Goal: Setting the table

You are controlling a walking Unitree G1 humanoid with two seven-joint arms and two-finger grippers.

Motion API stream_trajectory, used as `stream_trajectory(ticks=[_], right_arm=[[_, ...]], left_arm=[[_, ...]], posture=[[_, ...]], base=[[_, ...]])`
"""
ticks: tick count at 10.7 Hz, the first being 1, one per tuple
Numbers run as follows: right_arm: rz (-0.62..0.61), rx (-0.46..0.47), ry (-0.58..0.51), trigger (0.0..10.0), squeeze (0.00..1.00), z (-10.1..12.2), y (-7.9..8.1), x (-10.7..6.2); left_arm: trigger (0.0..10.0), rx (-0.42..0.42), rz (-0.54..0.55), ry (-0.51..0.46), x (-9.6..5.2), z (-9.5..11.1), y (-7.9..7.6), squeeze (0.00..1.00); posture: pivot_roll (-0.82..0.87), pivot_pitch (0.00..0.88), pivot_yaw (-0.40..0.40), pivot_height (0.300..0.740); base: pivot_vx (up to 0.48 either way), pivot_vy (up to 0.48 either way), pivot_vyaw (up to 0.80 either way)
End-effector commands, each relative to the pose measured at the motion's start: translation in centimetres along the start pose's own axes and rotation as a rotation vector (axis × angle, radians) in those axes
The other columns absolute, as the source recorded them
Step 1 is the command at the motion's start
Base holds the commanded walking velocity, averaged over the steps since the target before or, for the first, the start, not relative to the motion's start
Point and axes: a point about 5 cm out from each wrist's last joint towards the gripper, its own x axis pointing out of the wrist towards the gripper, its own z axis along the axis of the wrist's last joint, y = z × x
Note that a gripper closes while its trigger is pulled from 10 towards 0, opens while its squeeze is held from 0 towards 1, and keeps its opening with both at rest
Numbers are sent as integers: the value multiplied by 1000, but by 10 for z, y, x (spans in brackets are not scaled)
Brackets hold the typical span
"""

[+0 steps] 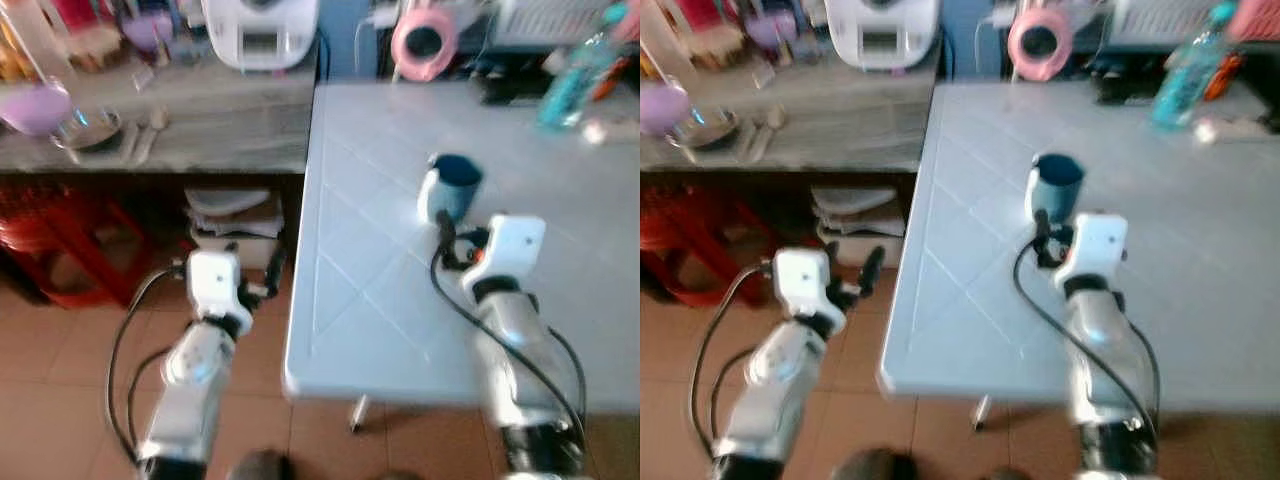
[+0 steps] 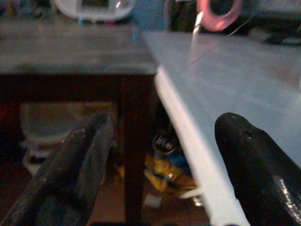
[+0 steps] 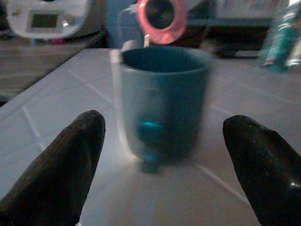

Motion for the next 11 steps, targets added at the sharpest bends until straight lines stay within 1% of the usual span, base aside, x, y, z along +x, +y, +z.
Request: stream_trajectory(ticks=[1,4,7,11], right_arm=[[11,-5,-7,10000,0,2,3,1],[20,-1,-8,10000,0,1,6,3],[27,-12,-5,10000,0,1,8,7],[-20,-42,21,10000,0,1,1,15]], left_arm=[[10000,7,16,-2,1,3,4,0],[10000,19,32,2,-1,3,8,0],[10000,26,35,4,1,4,8,0],[10000,33,53,13,1,3,9,0]], posture=[[-67,95,49,740],[-60,99,52,740],[-59,99,55,740],[-52,110,52,740]], base=[[0,0,0],[0,0,0],[0,0,0],[0,0,0]])
